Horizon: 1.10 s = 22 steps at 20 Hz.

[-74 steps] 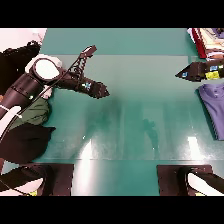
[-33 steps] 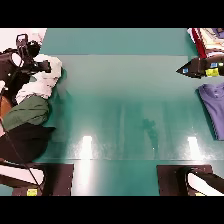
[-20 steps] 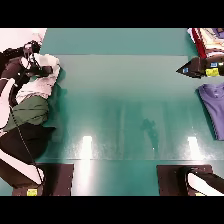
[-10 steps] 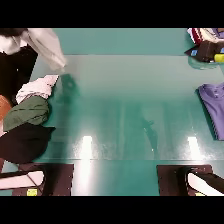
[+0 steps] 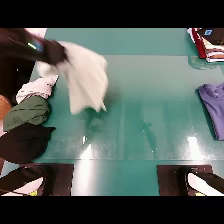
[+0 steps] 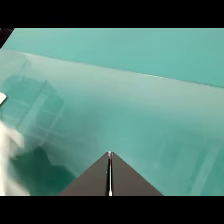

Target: Fold the shirts.

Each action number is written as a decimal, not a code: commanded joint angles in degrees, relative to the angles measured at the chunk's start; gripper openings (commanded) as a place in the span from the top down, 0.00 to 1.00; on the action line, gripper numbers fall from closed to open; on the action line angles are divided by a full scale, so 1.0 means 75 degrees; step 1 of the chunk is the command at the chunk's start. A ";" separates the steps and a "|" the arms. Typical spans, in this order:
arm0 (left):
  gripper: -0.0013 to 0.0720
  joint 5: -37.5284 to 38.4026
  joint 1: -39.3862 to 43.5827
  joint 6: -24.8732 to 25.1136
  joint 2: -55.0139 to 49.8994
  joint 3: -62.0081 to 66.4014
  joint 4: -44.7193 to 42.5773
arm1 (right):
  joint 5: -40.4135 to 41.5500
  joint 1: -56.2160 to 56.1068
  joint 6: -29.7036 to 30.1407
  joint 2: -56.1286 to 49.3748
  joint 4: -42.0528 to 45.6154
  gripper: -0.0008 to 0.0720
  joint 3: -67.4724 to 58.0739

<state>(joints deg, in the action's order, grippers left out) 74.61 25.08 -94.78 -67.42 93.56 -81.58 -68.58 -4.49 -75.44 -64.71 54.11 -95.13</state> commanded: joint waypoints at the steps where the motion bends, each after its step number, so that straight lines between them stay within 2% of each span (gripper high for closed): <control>1: 0.92 -0.1271 0.1594 -0.0391 0.0067 -0.1853 0.0350 | -0.0391 -0.0006 0.0012 0.0006 0.0003 0.96 -0.0070; 2: 0.53 -0.1836 0.1900 -0.0396 0.0058 -0.2398 0.0434 | -0.0455 -0.0006 0.0012 0.0006 0.0006 0.96 -0.0070; 3: 0.26 -0.2276 0.2055 -0.0411 0.0058 -0.2780 0.0414 | -0.0463 -0.0006 0.0012 0.0006 0.0006 0.96 -0.0070; 6: 0.26 -0.2127 0.1571 -0.0423 0.0079 -0.2693 0.0044 | -0.0466 -0.0006 0.0012 0.0003 0.0003 0.96 -0.0070; 11: 0.26 -0.1335 -0.0702 -0.0361 -0.0111 -0.2463 0.0061 | -0.0551 -0.0006 0.0009 0.0006 -0.0006 0.96 -0.0070; 15: 0.26 -0.1635 -0.1562 0.0216 -0.0746 -0.3314 0.1329 | -0.0667 -0.0006 0.0009 0.0006 -0.0003 0.96 -0.0070; 18: 0.26 -0.2157 -0.1620 0.0440 -0.1708 -0.3608 0.1883 | -0.0793 -0.0006 0.0009 0.0003 -0.0006 0.96 -0.0070; 20: 0.26 -0.2617 -0.1620 0.0536 -0.2308 -0.3608 0.2597 | -0.0976 -0.0006 0.0009 0.0003 -0.0003 0.96 -0.0070; 22: 0.26 -0.3005 -0.1617 0.0915 -0.2704 -0.3608 0.3532 | -0.1157 -0.0006 0.0009 0.0006 -0.0003 0.96 -0.0070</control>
<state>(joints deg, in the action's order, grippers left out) 56.66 13.50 -91.18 -82.87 67.11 -64.51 -75.35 -4.49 -75.35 -64.69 54.08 -95.59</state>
